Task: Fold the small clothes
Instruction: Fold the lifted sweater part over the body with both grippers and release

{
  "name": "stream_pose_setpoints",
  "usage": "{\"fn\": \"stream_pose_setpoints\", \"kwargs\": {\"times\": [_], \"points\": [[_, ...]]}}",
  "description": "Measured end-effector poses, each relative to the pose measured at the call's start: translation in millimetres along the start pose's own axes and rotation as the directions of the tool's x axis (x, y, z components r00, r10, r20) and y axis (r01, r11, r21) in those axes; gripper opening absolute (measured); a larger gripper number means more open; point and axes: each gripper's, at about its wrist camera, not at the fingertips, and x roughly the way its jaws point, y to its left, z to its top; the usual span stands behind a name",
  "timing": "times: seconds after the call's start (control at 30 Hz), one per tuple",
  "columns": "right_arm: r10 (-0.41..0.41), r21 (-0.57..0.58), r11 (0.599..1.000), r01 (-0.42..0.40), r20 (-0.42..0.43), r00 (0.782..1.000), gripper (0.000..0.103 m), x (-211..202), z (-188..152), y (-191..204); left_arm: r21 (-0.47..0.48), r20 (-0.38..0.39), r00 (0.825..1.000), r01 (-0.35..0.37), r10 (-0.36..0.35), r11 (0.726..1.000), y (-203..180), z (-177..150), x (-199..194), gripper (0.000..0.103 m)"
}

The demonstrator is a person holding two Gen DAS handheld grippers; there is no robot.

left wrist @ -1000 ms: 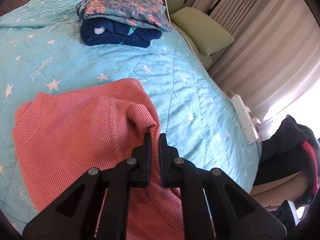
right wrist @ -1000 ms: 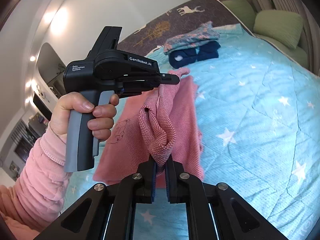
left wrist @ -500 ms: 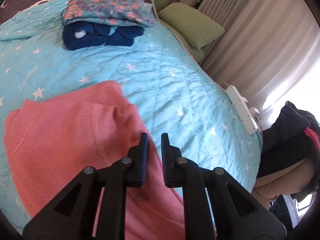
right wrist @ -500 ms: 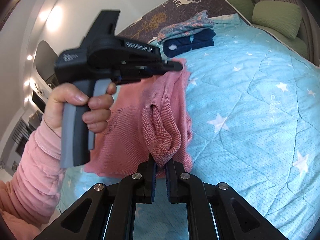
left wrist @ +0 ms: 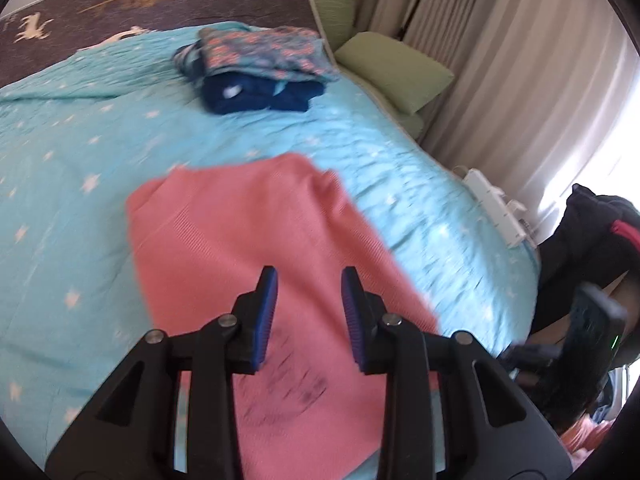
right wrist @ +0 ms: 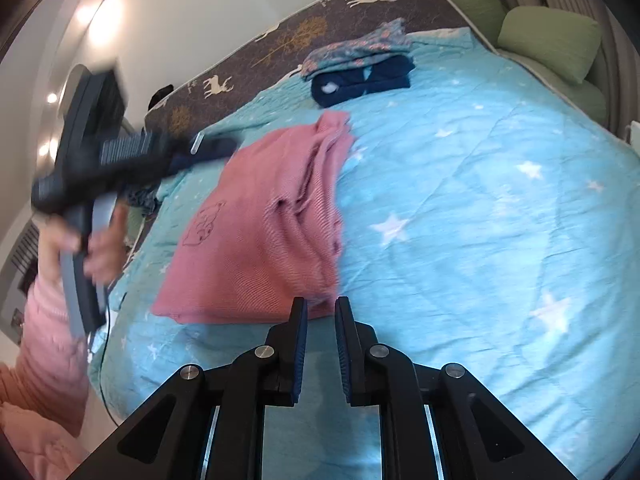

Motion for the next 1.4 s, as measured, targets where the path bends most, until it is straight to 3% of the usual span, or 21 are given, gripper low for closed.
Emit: {"fn": "stream_pose_setpoints", "kwargs": {"times": [0.13,0.33,0.5,0.73,0.8,0.93,1.0,1.1,1.27,1.4], "points": [[-0.002,-0.012,1.0,0.002,0.037,0.999,0.014,-12,10,-3,0.001,-0.013,0.997,-0.083,0.083,0.997,13,-42,-22,0.034],[0.016,-0.084,0.996,-0.014,0.027,1.0,0.018,1,27,13,0.001,-0.021,0.984,-0.177,0.176,0.984,21,-90,-55,0.053],[0.041,-0.101,0.994,-0.04,0.007,0.999,0.023,13,34,21,0.002,-0.057,0.986,-0.155,0.155,0.988,19,-122,-56,0.057],[0.034,-0.092,0.995,-0.034,-0.008,0.999,0.026,18,37,23,0.011,-0.041,0.982,-0.183,0.183,0.983,2,-123,-29,0.057],[0.029,-0.086,0.996,-0.029,-0.007,1.0,0.028,16,34,23,0.001,-0.04,0.965,-0.259,0.259,0.966,0,-121,-20,0.057],[0.013,-0.077,0.997,-0.014,-0.008,1.0,0.03,15,31,21,-0.034,-0.016,0.953,-0.304,0.304,0.952,-1,-122,-18,0.058],[0.007,-0.08,0.997,-0.008,-0.007,1.0,0.03,15,30,22,-0.011,0.011,0.932,-0.363,0.363,0.932,-2,-126,-24,0.06],[0.018,-0.1,0.995,-0.019,-0.011,1.0,0.03,17,31,25,-0.02,0.015,0.916,-0.4,0.4,0.916,5,-133,-32,0.064],[0.033,-0.133,0.99,-0.039,-0.042,0.999,0.036,28,33,30,-0.104,0.0,0.925,-0.377,0.379,0.92,18,-138,-38,0.065],[0.034,-0.156,0.987,-0.041,-0.051,0.998,0.036,34,39,35,-0.051,0.018,0.918,-0.395,0.396,0.917,8,-138,-38,0.064]]}}
